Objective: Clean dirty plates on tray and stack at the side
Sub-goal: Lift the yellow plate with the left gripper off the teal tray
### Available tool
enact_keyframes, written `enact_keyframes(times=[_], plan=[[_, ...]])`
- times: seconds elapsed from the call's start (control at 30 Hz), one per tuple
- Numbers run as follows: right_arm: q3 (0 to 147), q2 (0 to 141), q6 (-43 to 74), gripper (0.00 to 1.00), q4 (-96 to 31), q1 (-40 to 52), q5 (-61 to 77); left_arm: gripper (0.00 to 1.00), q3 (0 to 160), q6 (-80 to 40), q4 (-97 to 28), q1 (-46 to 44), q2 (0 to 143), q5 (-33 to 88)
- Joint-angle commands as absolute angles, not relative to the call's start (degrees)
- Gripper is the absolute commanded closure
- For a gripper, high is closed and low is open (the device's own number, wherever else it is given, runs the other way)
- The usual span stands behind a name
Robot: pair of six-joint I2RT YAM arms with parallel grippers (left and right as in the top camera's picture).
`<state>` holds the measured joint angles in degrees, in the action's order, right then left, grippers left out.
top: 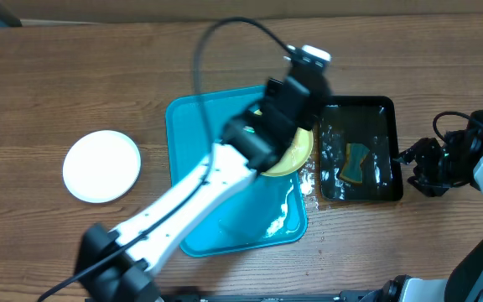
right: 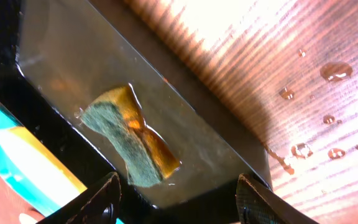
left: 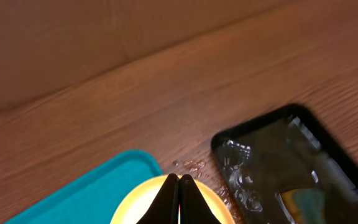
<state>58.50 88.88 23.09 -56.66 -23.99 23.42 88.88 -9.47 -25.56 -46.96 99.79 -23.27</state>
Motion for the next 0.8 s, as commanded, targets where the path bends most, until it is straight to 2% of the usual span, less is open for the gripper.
enact_keyframes(times=[0.0, 0.13, 0.17, 0.23, 0.33, 0.43, 0.57, 0.67, 0.77], plan=[[59.0, 88.1, 20.4, 0.39, -57.3, -24.2, 24.5, 0.96, 90.2, -7.7, -27.4, -48.9, 102.3, -34.1], [58.9, 88.1, 18.1, 0.39, -57.8, -24.1, 24.6, 0.94, 90.2, -20.3, -36.2, -45.9, 101.7, -28.2], [58.9, 88.1, 17.9, 0.39, -57.8, -24.1, 24.5, 0.84, 90.2, -22.7, -38.3, -44.4, 101.5, -25.1], [58.9, 88.1, 17.9, 0.39, -57.8, -24.1, 24.6, 0.51, 90.1, -27.0, -42.5, -40.7, 101.6, -18.6], [58.9, 88.1, 17.9, 0.38, -57.7, -24.1, 24.6, 0.38, 89.7, -31.7, -49.1, -33.9, 102.8, -7.2], [58.9, 88.1, 17.9, 0.38, -57.5, -24.1, 24.6, 0.34, 87.9, -32.4, -52.1, -27.9, 105.2, 1.4], [58.9, 88.1, 17.9, 0.38, -57.5, -24.1, 24.6, 0.33, 84.0, -29.3, -49.7, -21.7, 109.7, 11.2], [58.9, 88.1, 17.9, 0.38, -57.5, -24.1, 24.6, 0.37, 82.1, -21.2, -45.1, -18.8, 113.8, 23.3], [58.9, 88.1, 17.9, 0.38, -57.4, -24.1, 24.5, 0.43, 81.9, -17.4, -44.6, -18.3, 118.0, 28.0]])
